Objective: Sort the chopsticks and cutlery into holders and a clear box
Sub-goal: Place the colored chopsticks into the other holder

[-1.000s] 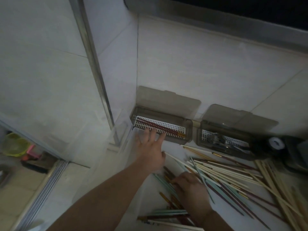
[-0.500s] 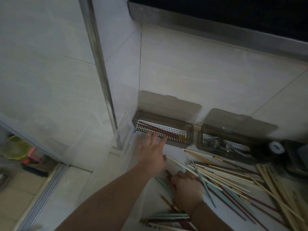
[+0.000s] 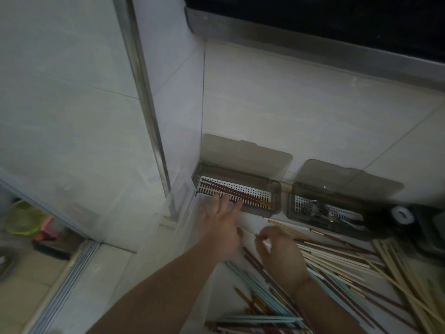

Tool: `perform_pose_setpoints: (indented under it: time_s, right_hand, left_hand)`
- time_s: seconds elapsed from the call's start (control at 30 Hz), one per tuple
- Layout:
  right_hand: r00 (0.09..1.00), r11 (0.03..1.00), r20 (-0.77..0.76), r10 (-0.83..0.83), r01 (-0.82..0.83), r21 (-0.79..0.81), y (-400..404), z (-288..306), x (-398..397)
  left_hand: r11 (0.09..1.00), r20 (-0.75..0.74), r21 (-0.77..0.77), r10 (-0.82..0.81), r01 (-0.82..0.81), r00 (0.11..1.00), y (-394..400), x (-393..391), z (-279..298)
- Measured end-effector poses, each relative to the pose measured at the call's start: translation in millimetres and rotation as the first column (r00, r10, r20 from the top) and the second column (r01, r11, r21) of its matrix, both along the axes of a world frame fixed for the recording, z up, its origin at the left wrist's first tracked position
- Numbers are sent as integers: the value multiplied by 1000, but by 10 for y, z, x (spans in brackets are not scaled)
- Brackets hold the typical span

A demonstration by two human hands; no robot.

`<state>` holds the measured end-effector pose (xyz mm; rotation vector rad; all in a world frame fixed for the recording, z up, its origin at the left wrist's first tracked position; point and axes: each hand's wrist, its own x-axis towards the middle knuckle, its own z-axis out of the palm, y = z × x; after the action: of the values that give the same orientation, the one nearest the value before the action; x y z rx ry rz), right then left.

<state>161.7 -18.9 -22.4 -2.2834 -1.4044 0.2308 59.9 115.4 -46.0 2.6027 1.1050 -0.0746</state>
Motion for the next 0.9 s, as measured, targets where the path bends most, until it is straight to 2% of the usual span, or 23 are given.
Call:
perform_pose_setpoints:
  time_s: [0.13,0.2,0.27,0.37,0.43,0.53,0.67,0.8,0.9]
  right_hand:
    - [933,936,-319,-164,250,247,122,696,384]
    - [888,839,-394,-236,391,379,160,858,629]
    - [812,686,-490,-317,553,473,199,871,813]
    - [651,488,-649,-394,746,452,241,680,929]
    - [537,423,-748,-390,826,373,281,499,895]
    - [407,418,-822,-398,878,232,382,202,811]
    - [389,464,-812,-435,870,168,478,15,769]
    - [253,356,-827,-502,932,69,455,-40,906]
    - [241,414,-838,-490,910,20,463,-99,961]
  left_hand:
    - [1000,5,-18,0,0,1000,0,-7,-12]
    - [1000,0,-23,-6,6,1000,7,-5,-6]
    - [1000,-6,-23,-8,8,1000,7,-3,-1]
    - [1000,-3,-18,-1,1,1000,6,-1,-3]
    - [1000,-7,-22,-2,2,1000,8,4,-3]
    - [1000,-9,-19,1,-1,1000,12,2,-9]
    - [1000,-8,-31,5,-5,1000,10,1,-14]
    - [999,-15,-34,7,-7,1000,6,7,-7]
    - [999,1,-37,12,-12,1000,4,9,-3]
